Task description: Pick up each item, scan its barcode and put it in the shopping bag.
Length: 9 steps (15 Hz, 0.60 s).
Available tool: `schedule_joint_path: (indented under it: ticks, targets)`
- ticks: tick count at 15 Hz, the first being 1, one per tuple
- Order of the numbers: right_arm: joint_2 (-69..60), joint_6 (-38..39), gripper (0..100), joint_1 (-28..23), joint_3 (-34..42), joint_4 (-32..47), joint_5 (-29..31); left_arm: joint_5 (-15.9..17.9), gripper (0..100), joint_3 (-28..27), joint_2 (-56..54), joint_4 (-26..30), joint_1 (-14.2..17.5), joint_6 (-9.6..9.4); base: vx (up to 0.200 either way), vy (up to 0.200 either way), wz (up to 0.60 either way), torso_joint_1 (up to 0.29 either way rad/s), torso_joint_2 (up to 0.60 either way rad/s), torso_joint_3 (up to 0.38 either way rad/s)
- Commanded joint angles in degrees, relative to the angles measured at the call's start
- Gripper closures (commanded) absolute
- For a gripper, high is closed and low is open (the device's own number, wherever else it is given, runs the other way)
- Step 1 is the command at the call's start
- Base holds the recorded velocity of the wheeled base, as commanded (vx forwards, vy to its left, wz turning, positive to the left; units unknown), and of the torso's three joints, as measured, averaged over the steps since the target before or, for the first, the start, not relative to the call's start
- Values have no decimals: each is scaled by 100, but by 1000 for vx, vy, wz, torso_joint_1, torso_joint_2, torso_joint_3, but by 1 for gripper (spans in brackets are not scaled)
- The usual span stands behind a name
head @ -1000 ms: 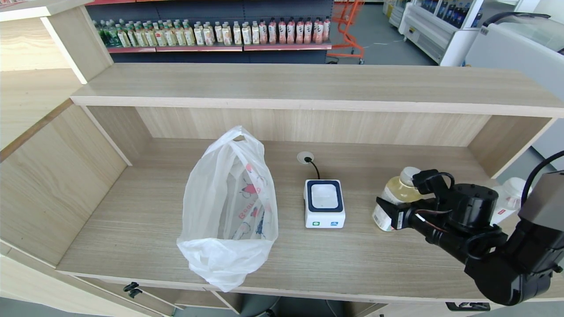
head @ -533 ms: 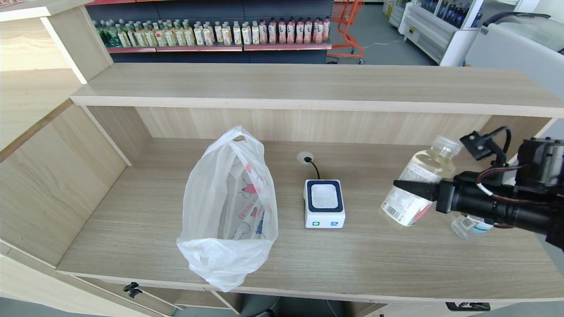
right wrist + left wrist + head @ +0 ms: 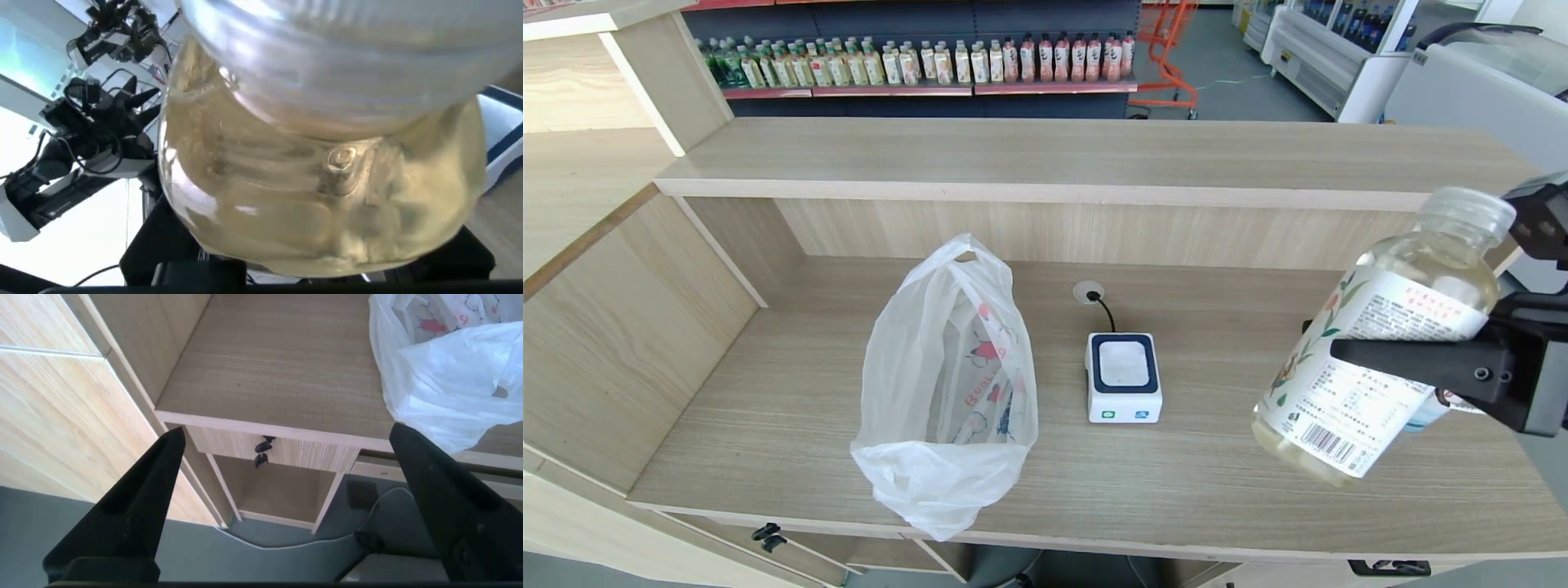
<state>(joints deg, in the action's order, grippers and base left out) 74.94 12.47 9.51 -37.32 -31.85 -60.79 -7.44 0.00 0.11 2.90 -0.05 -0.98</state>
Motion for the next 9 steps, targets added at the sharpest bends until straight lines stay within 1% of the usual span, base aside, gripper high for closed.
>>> schedule_joint_path:
  ticks: [1,3,6,9]
  targets:
    - [-172,10,100,376,154,74,-3,-3,0,0,-2,0,-4,1,0,0,0,0,0,0]
    - [-172,36,100,561,110,136,6,-3,0,0,-2,0,-4,1,0,0,0,0,0,0]
    - [-216,273,100,701,84,127,6,-3,0,0,-2,0,-4,1,0,0,0,0,0,0]
    - [-225,344,100,807,128,127,15,-3,0,0,-2,0,-4,1,0,0,0,0,0,0]
